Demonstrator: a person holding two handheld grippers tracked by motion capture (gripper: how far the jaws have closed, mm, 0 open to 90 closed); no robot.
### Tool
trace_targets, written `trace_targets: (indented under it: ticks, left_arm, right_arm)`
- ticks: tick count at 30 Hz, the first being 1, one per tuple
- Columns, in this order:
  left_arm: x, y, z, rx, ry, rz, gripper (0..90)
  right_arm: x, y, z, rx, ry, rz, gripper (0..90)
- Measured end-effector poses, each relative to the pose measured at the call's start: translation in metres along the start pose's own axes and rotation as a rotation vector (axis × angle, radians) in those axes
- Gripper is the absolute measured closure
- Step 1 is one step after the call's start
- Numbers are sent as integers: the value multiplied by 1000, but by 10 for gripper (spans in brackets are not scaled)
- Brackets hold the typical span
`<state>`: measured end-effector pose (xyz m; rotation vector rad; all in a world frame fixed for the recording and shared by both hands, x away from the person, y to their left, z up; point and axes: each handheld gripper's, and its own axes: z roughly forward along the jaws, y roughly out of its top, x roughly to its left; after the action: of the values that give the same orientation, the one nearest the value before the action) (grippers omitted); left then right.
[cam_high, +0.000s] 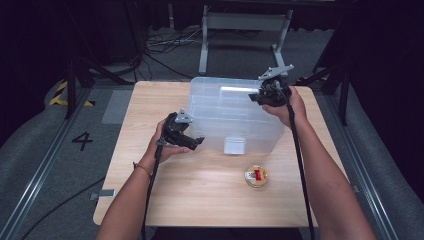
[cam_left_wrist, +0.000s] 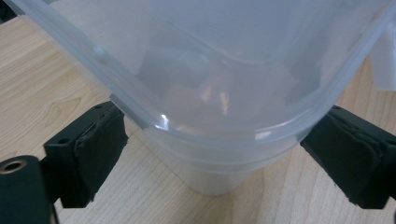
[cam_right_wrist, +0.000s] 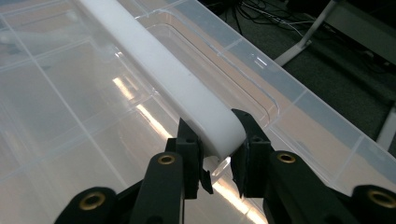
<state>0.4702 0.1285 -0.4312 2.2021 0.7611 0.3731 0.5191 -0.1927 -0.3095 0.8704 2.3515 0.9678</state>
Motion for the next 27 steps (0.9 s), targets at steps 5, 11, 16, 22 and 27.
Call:
trace_targets:
  ticks: [5,11,16,22,27]
  left_arm:
    - [-3,0,-4,5,17,-5,116]
    - [-8,-8,-13,-18,37,-3,236]
    - [-13,-13,-20,-22,38,3,283]
    - [-18,-17,-27,-15,41,18,319]
    - [-22,-19,-29,-9,41,15,322]
  right_arm:
    - [2,-2,-1,-8,6,-5,752]
    - [6,-4,-5,-7,15,-13,755]
    - [8,-5,-6,-12,20,-20,755]
    - [10,-6,-8,-16,32,-24,755]
    - [12,-6,-9,-15,37,-31,754]
